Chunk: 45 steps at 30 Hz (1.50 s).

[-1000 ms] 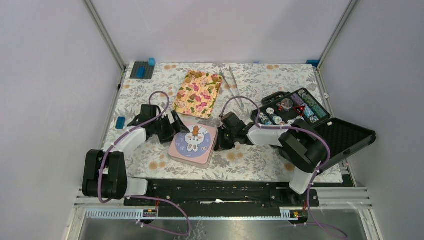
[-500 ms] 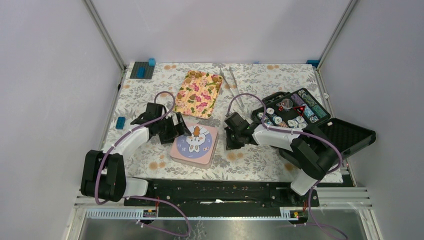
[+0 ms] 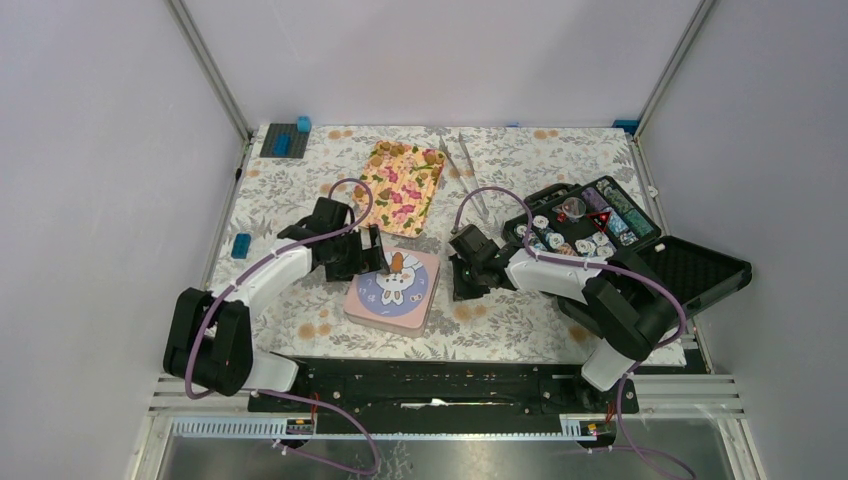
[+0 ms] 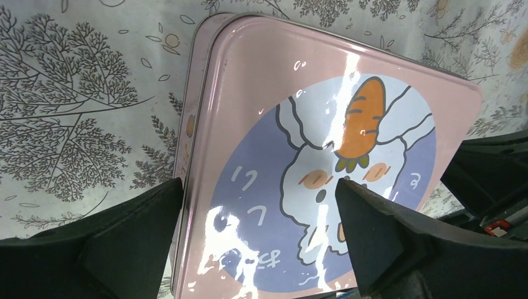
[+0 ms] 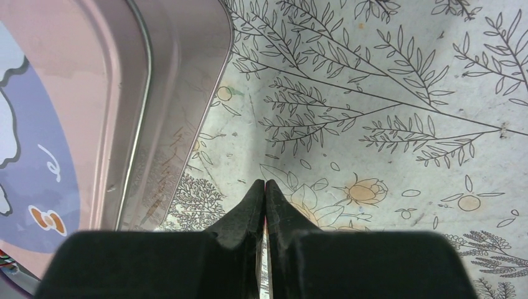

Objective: Pack the chocolate

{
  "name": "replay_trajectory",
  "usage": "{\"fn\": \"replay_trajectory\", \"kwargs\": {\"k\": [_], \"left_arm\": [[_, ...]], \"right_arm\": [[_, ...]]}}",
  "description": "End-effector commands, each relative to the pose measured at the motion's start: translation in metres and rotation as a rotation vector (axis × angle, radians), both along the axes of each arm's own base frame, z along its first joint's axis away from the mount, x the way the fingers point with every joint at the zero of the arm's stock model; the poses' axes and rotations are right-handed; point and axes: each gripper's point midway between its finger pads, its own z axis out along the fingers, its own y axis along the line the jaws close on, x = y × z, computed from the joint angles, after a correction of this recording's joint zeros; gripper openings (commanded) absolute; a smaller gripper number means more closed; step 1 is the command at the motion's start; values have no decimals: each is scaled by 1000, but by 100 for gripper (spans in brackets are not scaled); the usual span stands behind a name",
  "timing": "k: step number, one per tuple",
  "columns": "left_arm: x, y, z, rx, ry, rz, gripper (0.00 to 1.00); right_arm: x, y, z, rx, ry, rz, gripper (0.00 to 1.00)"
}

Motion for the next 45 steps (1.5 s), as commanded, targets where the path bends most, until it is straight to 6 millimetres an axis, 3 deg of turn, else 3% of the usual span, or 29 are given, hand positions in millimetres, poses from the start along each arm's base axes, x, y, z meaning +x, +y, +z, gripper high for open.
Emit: {"fn": "replay_trajectory", "kwargs": {"k": [1, 6, 11, 15, 18, 25, 29, 32, 35, 41, 45], "left_arm": [[14, -3, 12, 43, -56, -15, 99], [14, -9, 12, 48, -55, -31, 99], [12, -15, 14, 47, -58, -41, 99], [10, -15, 16, 45, -64, -37, 99], [9, -15, 13, 46, -58, -33, 99], [6, -20, 10, 31, -41, -51, 99], [7, -20, 10, 38, -47, -50, 99], [7, -21, 9, 30, -43, -46, 99], [7, -22, 8, 29, -44, -43, 99], [7, -22, 10, 24, -49, -45, 99], [5, -21, 10, 25, -51, -43, 99]], "right_arm": [[9, 8, 13, 33, -33, 4, 7], [15, 10, 31, 55, -89, 13, 7], [23, 13, 65, 100, -166, -2, 7], [29, 32, 101, 181, -229, 9, 7], [28, 50, 117, 214, -254, 43, 8], [31, 68, 99, 192, -217, 66, 8], [39, 51, 72, 92, -238, 13, 4], [38, 42, 64, 60, -244, -6, 4], [39, 44, 72, 60, -250, 4, 5], [45, 52, 108, 143, -326, -2, 6], [38, 58, 112, 179, -301, 15, 6]]}}
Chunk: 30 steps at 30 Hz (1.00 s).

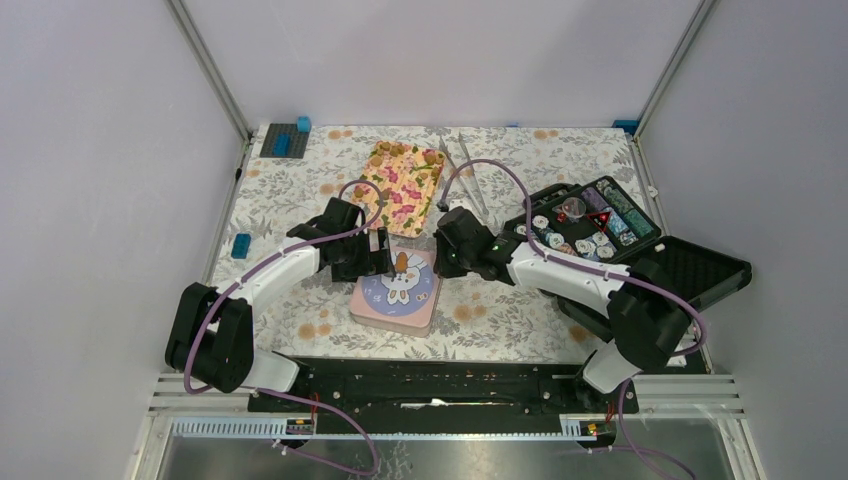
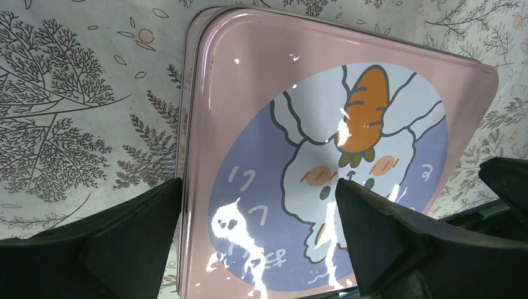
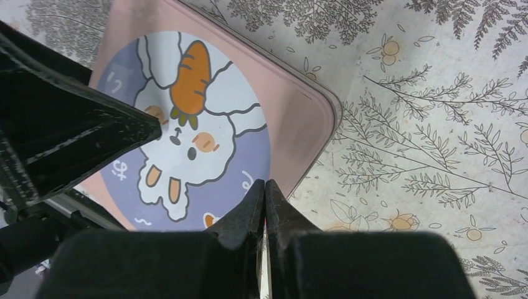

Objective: Pack the chocolate

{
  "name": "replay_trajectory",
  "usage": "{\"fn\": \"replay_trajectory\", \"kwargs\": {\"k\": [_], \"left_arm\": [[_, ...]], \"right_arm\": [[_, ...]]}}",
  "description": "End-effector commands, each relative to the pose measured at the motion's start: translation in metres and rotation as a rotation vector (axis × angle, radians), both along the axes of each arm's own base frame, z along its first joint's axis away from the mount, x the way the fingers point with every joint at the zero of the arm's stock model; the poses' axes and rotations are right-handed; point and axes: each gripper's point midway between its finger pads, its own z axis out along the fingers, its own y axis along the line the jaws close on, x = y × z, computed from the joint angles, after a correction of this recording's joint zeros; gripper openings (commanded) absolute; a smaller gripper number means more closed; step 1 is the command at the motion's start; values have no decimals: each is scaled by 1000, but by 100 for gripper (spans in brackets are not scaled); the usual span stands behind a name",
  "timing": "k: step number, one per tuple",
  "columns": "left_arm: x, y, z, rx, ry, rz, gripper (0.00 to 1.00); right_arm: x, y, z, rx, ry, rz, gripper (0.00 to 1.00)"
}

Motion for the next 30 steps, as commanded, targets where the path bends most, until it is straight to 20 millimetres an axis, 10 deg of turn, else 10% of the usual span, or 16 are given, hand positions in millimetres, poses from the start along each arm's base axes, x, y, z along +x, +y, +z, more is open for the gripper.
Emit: {"fn": "replay_trajectory", "kwargs": {"k": [1, 16, 24, 30], "left_arm": [[9, -6, 12, -25, -57, 0, 99], [6, -2, 10, -3, -50, 13, 99], [10, -3, 15, 1, -59, -4, 99], [9, -3, 12, 4, -50, -14, 99]], "right_arm": [[0, 15, 35, 84, -63, 17, 6], [-20, 18, 30, 144, -66, 31, 9], [-39, 3, -24, 68, 56, 4, 7], [-32, 20, 32, 121, -49, 29, 6]]}}
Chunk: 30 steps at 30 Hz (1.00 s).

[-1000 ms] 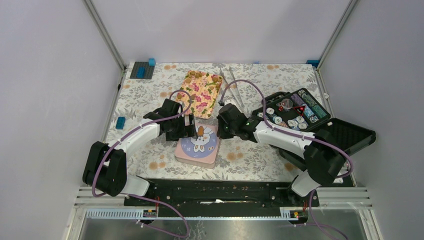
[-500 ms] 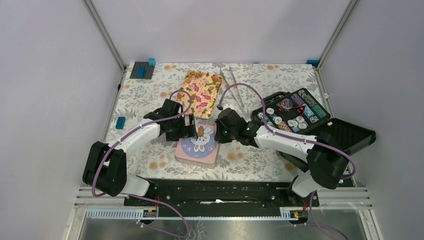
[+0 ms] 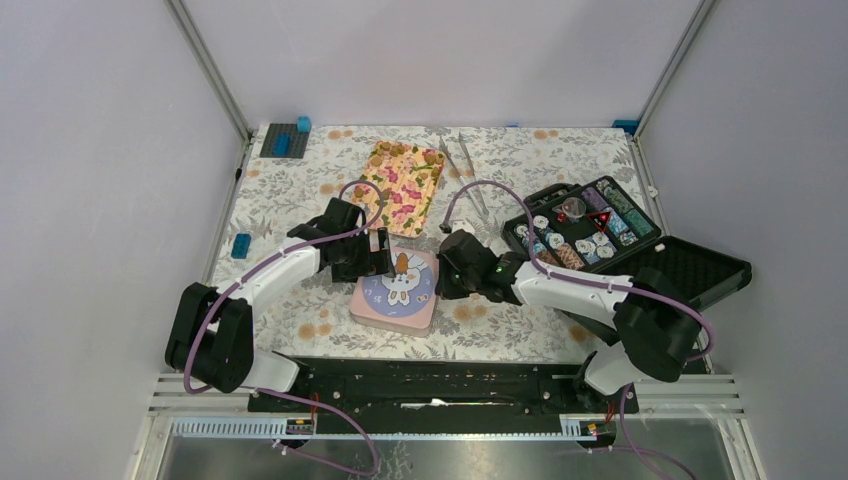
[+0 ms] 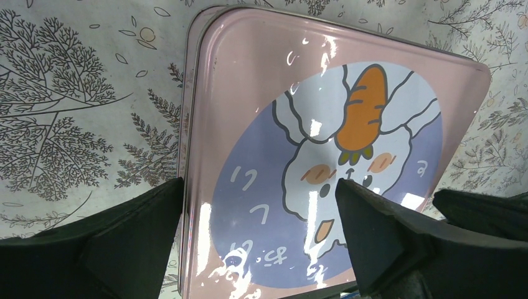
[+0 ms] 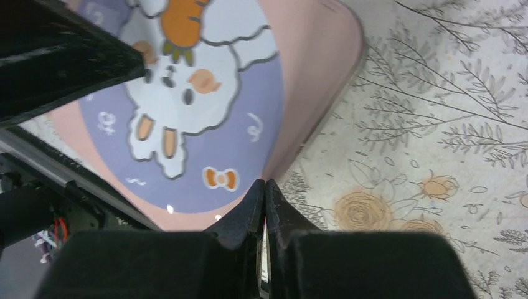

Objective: Pack the chocolate

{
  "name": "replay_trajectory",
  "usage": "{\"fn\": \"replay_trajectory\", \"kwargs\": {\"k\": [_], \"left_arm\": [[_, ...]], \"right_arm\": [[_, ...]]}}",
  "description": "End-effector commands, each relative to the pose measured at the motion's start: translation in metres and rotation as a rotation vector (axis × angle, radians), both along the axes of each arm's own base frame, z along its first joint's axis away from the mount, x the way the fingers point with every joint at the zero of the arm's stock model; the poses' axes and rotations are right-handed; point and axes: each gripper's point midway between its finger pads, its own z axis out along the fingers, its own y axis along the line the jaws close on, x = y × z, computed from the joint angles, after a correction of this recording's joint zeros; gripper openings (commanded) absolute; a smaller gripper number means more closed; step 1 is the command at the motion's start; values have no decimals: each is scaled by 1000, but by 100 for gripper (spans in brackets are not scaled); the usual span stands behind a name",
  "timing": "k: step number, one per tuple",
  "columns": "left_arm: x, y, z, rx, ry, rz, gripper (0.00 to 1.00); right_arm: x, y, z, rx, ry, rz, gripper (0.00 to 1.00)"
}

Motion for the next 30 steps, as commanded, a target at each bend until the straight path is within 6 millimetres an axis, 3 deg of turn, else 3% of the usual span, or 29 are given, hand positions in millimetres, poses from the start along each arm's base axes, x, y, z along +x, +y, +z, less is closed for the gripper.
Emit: {"fn": "replay_trajectory", "kwargs": {"k": [1, 4, 7, 10, 15, 18, 21, 26, 30], "left_arm": [[10, -3, 11, -1, -49, -15, 99], [9, -1, 10, 10, -53, -16, 99], [8, -1, 9, 10, -50, -18, 99], [7, -1, 8, 10, -47, -19, 99], [9, 4, 13, 39, -59, -23, 99], [14, 11, 25, 79, -89, -28, 99], [21, 13, 45, 93, -136, -33, 99], [34, 19, 97, 114, -258, -20, 99], [32, 7, 142, -3, -365, -27, 99]], "right_arm": [[9, 29, 70, 120, -125, 23, 6], [7, 41, 102, 193, -168, 49, 7], [1, 48, 106, 199, -167, 73, 8], [-5, 48, 77, 159, -111, 80, 9], [-33, 36, -3, 52, 78, 111, 9], [-42, 27, -18, 32, 119, 103, 9], [-31, 29, 8, 55, 46, 99, 9], [-4, 36, 76, 89, -124, 84, 12], [11, 34, 98, 91, -211, 55, 15]]}}
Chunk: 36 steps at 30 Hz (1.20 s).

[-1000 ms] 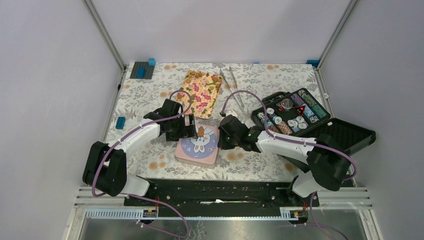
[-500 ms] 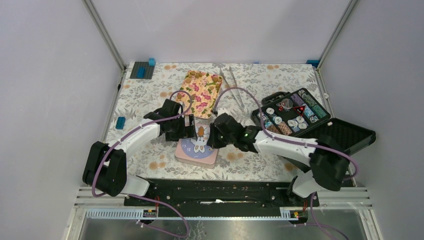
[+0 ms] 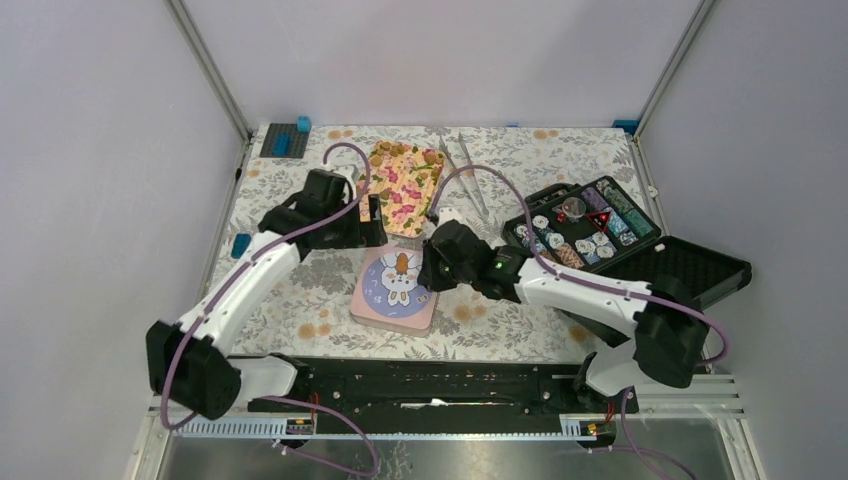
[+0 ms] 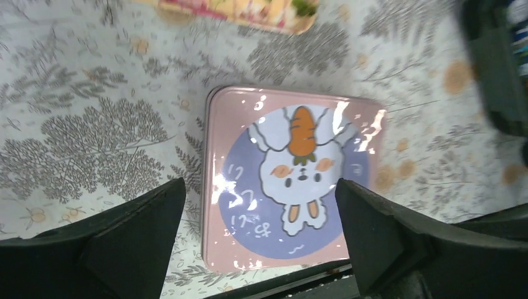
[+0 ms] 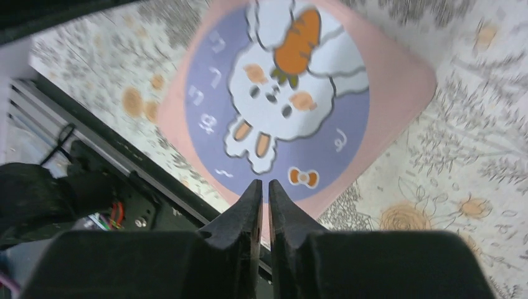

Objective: Pack the chocolate

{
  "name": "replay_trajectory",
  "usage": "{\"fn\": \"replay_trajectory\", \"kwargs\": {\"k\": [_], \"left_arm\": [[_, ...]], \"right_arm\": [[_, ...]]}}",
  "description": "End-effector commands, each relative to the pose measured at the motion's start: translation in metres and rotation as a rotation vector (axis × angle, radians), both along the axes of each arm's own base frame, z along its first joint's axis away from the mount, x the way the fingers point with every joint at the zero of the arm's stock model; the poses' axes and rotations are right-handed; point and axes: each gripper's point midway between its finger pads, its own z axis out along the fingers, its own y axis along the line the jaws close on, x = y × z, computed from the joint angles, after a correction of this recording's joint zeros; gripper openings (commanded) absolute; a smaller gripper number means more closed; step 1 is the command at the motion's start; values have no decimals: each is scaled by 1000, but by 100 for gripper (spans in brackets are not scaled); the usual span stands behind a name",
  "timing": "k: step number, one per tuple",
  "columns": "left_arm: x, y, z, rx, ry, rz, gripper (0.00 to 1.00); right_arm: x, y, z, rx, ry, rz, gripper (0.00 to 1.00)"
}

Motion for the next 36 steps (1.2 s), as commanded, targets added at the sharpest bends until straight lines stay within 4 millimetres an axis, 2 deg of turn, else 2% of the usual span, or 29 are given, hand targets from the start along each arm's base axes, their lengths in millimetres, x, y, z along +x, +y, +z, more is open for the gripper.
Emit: {"fn": "replay_trajectory", "kwargs": {"k": [1, 3, 5, 10, 14, 16, 18, 28, 33, 36], "left_arm": [[2, -10, 64, -113, -180, -31, 99], [5, -20, 72, -172, -215, -45, 99], [7, -27, 71, -206, -202, -53, 99], [13, -35, 40, -221, -125, -30, 97], [16, -35, 9, -209, -95, -8, 96], [14, -38, 1, -222, -73, -15, 96], [13, -40, 0, -238, -76, -17, 96], [36, -24, -12, -146, -121, 109, 91], [41, -48, -11, -233, -131, 93, 89], [39, -54, -29, -238, -109, 84, 89]], "right_arm": [[27, -1, 52, 21, -174, -47, 16], [41, -6, 51, 5, -177, -78, 17], [54, -6, 49, 32, -137, -97, 17], [74, -6, 43, 45, -96, -117, 16], [83, -16, 13, -37, -34, -131, 16], [83, -24, 0, -75, 4, -142, 16], [81, -28, -5, -82, 11, -143, 16], [82, -38, 5, -87, -22, -176, 18], [79, -45, 10, -90, -36, -178, 18], [74, -52, 4, -104, -33, -182, 18]]}}
